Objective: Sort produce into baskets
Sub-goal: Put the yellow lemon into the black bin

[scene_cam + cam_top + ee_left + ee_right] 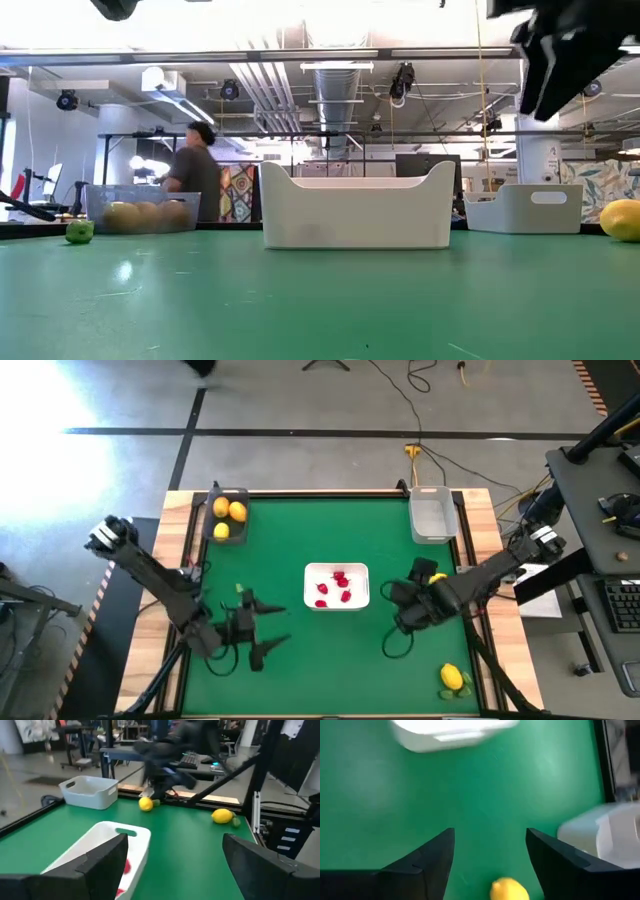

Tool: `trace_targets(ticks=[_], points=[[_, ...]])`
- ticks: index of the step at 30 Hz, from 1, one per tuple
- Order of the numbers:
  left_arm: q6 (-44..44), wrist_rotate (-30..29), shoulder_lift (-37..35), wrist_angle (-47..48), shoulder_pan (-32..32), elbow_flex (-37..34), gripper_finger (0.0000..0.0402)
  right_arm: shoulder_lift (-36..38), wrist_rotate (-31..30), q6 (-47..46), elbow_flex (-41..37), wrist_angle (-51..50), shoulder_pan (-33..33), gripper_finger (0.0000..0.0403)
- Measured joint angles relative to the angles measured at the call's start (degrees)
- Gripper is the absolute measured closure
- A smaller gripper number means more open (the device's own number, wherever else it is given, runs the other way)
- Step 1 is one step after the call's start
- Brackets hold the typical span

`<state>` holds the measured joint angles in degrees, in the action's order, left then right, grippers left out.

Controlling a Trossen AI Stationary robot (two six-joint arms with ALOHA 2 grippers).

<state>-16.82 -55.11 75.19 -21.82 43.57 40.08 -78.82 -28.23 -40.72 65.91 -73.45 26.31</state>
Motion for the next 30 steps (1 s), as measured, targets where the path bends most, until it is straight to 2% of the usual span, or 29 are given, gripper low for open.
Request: trace_targets(ticks=[4, 6, 8, 10, 12, 20, 26, 30], points=[[4.94, -0.83, 8.52, -8.99, 0.51, 0.49, 0.0095, 0.10, 4.65, -2.28, 0.11, -3.91, -6.58, 0.0118], [10.36, -2.80, 11.43, -9.66, 0.02, 2.50, 0.0095, 0.29, 8.08, -4.14, 0.10, -7.35, -8.94, 0.0100], [16.18, -7.28, 12.98, -9.68, -0.52, 4.87, 0.0095, 0.44, 10.14, -6.39, -0.38, -11.45, -9.90, 0.0086], [20.30, -11.11, 13.86, -9.72, -1.14, 7.76, 0.0095, 0.50, 10.66, -8.82, -1.66, -15.12, -9.98, 0.0078], [22.69, -11.90, 14.23, -8.93, -1.64, 10.44, 0.0095, 0.89, 10.71, -8.81, -3.79, -16.09, -9.97, 0.0075], [21.69, -11.83, 16.62, -2.36, -1.20, 15.90, 0.0095, -0.49, 15.40, 4.66, -13.97, -12.69, -13.21, 0.0080], [22.34, -11.83, 18.34, -1.91, -1.94, 16.19, 0.0095, -2.99, 18.27, 17.64, -17.73, -6.43, -15.39, 0.0076], [22.24, -11.94, 18.08, -2.15, -2.95, 16.45, 0.0095, -4.54, 19.68, 26.22, -19.07, -5.88, -15.61, 0.0078]])
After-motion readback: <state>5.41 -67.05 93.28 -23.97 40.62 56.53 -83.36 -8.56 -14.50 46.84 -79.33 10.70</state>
